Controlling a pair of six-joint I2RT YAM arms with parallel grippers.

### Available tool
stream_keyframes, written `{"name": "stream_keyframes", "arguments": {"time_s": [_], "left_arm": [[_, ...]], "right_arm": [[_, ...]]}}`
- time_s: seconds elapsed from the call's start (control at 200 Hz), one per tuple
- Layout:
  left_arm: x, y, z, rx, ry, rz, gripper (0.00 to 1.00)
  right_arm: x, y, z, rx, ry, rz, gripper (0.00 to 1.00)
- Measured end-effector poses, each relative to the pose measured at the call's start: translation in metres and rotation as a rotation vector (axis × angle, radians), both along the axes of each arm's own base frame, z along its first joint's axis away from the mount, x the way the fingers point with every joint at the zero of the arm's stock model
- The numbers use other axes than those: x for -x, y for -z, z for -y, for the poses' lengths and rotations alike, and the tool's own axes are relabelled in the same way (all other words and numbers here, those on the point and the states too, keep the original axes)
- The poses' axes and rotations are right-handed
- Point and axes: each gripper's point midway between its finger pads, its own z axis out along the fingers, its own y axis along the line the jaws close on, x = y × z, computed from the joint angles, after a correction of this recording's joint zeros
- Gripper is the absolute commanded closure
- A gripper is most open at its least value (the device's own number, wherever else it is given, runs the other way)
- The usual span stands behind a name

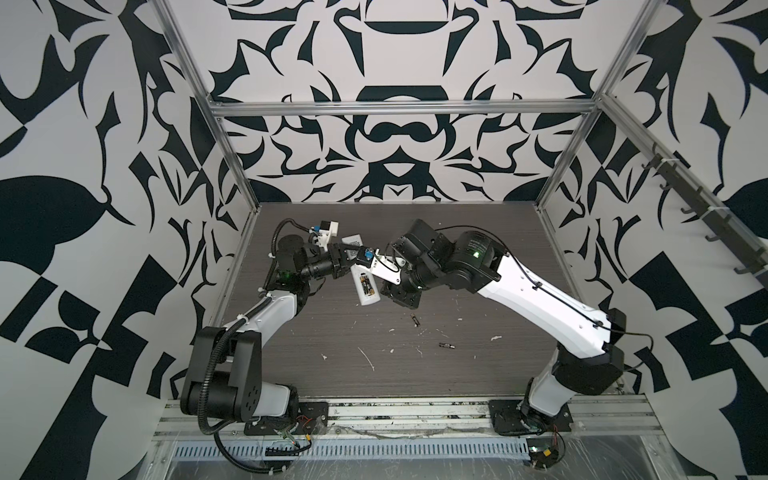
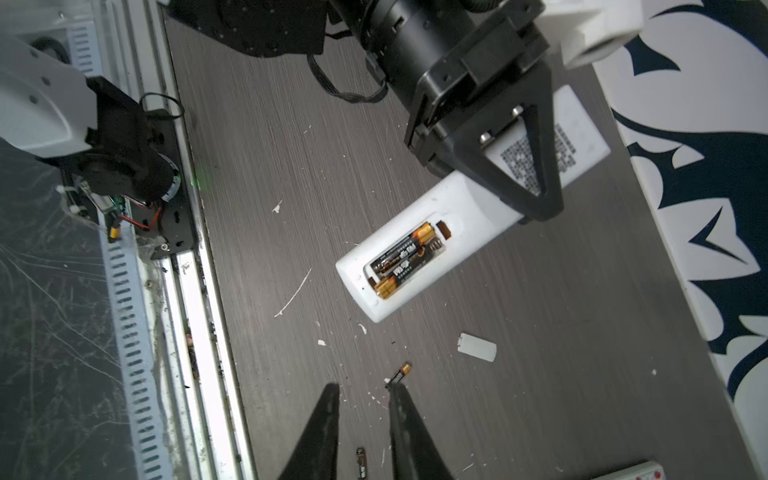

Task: Load the batteries into the remote control
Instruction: 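Lower the battery into the compartment next to the first one with the right gripper, then push the second battery down into the compartment with the right gripper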

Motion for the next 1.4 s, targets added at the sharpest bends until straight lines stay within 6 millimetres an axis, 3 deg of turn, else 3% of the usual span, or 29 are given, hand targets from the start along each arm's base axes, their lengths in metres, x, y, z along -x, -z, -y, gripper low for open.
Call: {"name": "stream_keyframes", "arguments": {"time_s": [0.31, 1.4], "left_arm": [[0.002, -0.002, 0.001, 0.003, 0.017, -0.007, 1.0], [0.002, -0.001, 0.0, -0.001, 0.016, -0.01, 1.0]], "right_arm": [[-0.011, 0.041, -0.025, 0.08, -0.106, 0.014, 0.72], [-0.028, 0.057, -0.029, 0.148, -0.142, 0.101, 0.83]]}}
